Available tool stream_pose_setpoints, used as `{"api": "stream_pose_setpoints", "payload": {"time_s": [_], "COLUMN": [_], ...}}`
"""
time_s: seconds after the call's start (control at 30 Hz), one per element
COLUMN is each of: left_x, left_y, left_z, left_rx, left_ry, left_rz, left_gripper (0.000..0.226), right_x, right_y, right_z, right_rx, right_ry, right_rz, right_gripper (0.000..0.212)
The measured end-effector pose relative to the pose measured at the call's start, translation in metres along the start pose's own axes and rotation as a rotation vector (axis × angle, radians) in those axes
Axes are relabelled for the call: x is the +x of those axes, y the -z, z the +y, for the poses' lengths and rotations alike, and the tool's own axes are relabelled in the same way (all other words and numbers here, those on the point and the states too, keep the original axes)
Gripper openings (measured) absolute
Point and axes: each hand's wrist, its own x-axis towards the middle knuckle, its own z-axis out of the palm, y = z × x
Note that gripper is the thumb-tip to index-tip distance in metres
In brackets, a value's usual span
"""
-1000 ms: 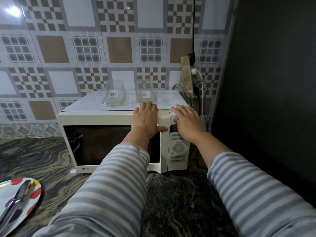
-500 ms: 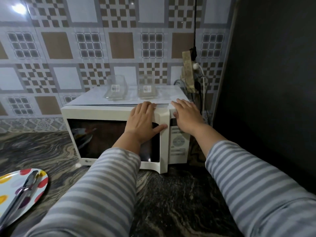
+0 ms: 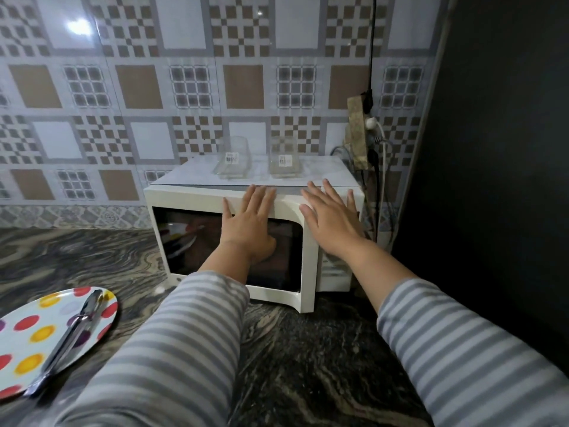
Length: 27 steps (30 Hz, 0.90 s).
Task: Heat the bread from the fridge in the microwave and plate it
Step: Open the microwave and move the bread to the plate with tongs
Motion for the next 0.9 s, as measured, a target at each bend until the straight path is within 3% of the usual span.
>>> {"api": "stream_pose_setpoints", "payload": {"time_s": [0.17, 0.5, 0.9], "left_x": [-0.029, -0.111, -0.192], "left_y": [0.010, 0.038, 0.098], "left_z": [-0.010, -0.063, -0.145], "left_rx": [-0.009, -0.079, -0.083], "left_ry": [0.001, -0.114, -0.112], "left_rz": [-0.013, -0.047, -0.222], "left_gripper": [0.091, 0.096, 0.093], "right_x": [-0.027, -0.102, -0.153], "right_y": [0.001, 0.005, 0.011], "right_z": [-0.028, -0.134, -0.283], "right_rx": [0.076, -0.037, -0.202], "right_ry": [-0.040, -0.201, -0.133], "right_rz": [0.048, 0.175, 0.117], "right_gripper": [0.050, 0.052, 0.055]}}
